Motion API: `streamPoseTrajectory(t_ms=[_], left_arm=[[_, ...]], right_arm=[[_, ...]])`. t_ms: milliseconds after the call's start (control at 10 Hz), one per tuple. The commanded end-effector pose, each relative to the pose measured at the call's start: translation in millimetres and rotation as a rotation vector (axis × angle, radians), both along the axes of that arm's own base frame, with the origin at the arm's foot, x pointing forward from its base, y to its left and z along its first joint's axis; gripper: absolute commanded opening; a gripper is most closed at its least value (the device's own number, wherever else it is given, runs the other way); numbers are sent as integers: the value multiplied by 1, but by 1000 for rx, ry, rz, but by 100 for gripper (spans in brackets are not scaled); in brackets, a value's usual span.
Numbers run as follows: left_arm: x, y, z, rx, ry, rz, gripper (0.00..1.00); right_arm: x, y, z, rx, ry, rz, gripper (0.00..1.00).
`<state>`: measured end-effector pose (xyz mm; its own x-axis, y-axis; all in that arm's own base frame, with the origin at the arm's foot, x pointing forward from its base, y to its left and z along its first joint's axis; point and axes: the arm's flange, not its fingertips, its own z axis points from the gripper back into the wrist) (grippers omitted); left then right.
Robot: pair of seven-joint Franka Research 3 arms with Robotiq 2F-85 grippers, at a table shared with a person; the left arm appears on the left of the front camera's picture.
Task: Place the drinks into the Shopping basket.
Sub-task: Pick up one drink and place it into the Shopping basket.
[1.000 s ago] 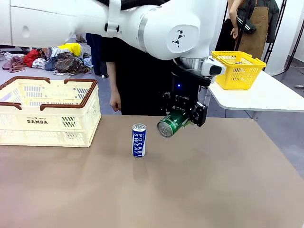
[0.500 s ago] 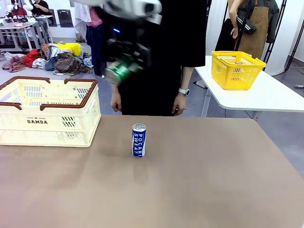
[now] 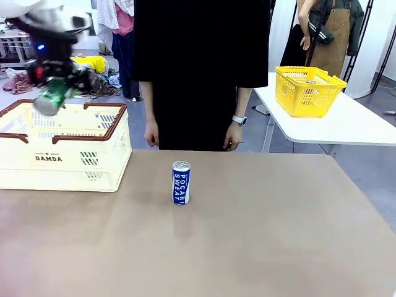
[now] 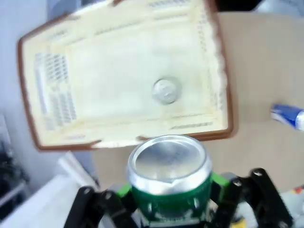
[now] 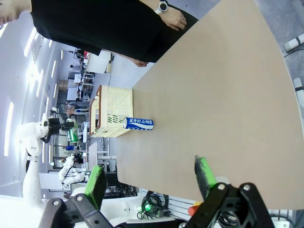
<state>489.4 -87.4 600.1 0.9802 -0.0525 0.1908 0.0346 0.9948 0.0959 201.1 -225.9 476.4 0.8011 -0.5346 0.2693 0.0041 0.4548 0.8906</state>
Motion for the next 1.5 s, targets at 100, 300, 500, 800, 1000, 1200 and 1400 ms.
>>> streamPoseTrajectory(t_ms=[100,300,500,800,1000,1200,1400], left_arm=[[-19,43,-14,-66,-53,95,0],[-18,45,-15,-133,-110,59,0],[-9,57,-20,-50,-19,113,0],[-9,55,-24,-70,-25,108,0],[47,70,-31,-44,4,76,0],[79,82,-32,-55,-20,14,0],[112,94,-51,-49,23,-18,0]], right_arm=[[1,-1,2,4,-31,9,100],[1,-1,2,4,-31,9,100],[1,-1,2,4,-31,9,100],[1,-1,2,4,-31,9,100],[1,-1,2,4,-31,9,100],[1,-1,2,4,-31,9,100],[1,-1,2,4,-31,9,100]])
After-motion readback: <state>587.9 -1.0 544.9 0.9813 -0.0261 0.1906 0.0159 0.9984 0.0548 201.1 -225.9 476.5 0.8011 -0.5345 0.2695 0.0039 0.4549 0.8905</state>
